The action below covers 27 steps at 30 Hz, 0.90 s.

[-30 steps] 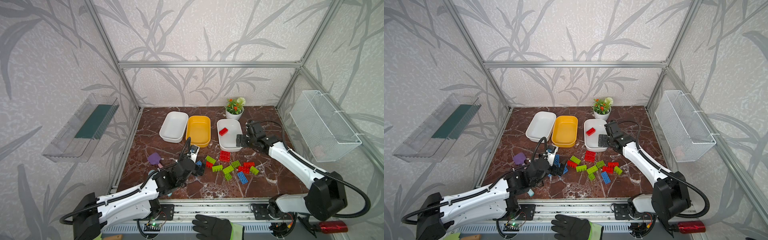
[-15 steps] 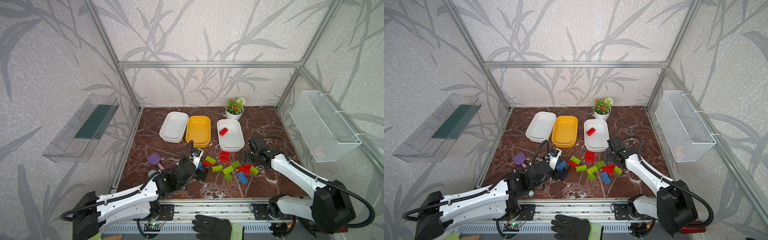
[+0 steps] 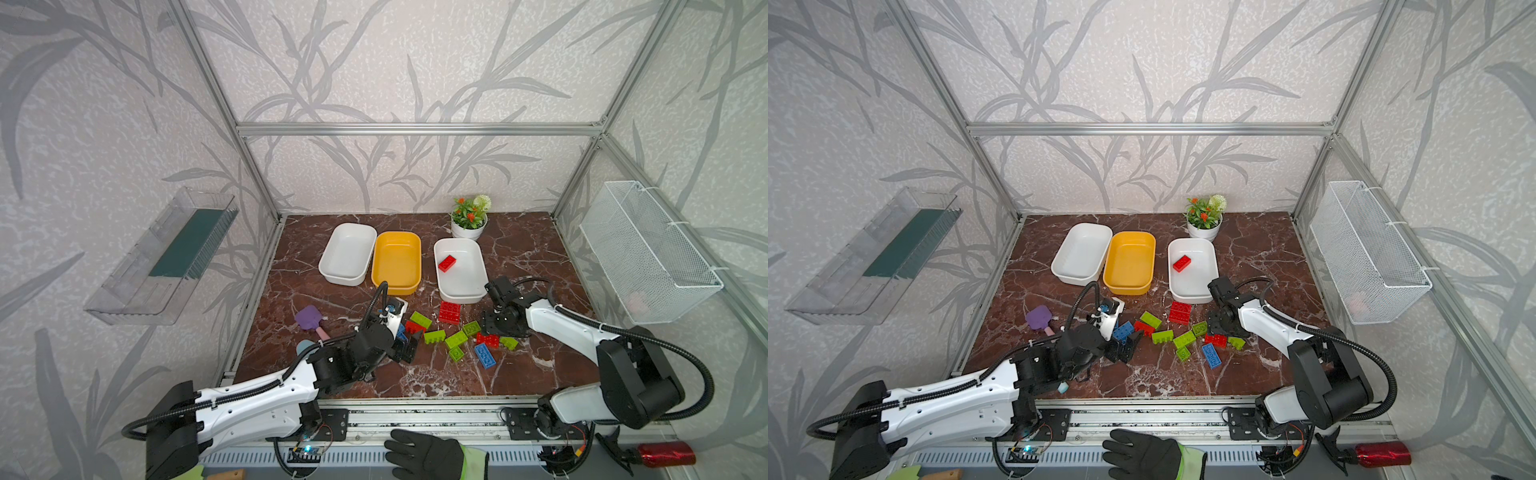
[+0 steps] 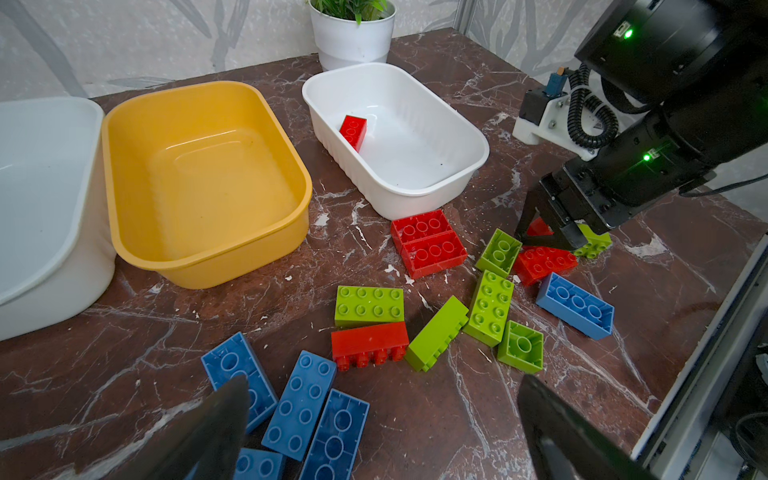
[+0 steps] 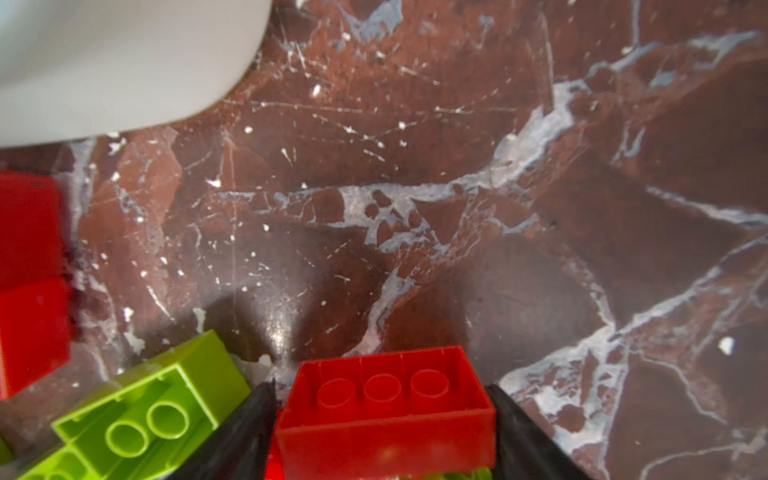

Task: Sort the legos into containers by color
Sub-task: 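Lower the right gripper to the bricks and grasp another red brick, then carry the red brick with the right gripper and release it into the white tray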

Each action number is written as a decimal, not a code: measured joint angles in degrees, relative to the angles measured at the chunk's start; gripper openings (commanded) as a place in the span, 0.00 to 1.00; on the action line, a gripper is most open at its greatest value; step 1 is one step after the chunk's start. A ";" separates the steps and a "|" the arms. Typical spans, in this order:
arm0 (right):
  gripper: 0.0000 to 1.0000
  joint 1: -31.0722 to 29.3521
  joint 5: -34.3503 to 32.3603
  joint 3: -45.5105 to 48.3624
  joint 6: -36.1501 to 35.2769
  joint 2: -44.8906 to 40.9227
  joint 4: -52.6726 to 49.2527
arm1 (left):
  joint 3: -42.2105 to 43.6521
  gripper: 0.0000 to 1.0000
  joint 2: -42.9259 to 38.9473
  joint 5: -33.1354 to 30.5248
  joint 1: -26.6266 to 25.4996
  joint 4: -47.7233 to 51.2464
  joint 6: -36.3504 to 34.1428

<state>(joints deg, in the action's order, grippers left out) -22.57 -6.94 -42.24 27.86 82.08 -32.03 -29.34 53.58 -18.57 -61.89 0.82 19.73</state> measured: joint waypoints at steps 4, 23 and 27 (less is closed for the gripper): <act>0.53 0.00 -0.11 -0.02 0.00 0.09 0.20 | 0.00 0.99 0.20 -0.04 0.00 0.00 -0.02; 0.47 -0.07 -0.46 -15.26 -2.84 -5.16 -3.65 | 0.52 0.99 0.66 -3.06 0.00 -0.07 -0.26; 0.47 -0.07 -0.33 -21.62 -4.37 0.92 -2.01 | 0.59 0.99 1.03 -4.42 0.00 -0.02 -0.68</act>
<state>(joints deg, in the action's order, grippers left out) -22.63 -7.27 -63.86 23.49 83.00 -34.04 -28.75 54.61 -22.98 -61.89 0.80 19.05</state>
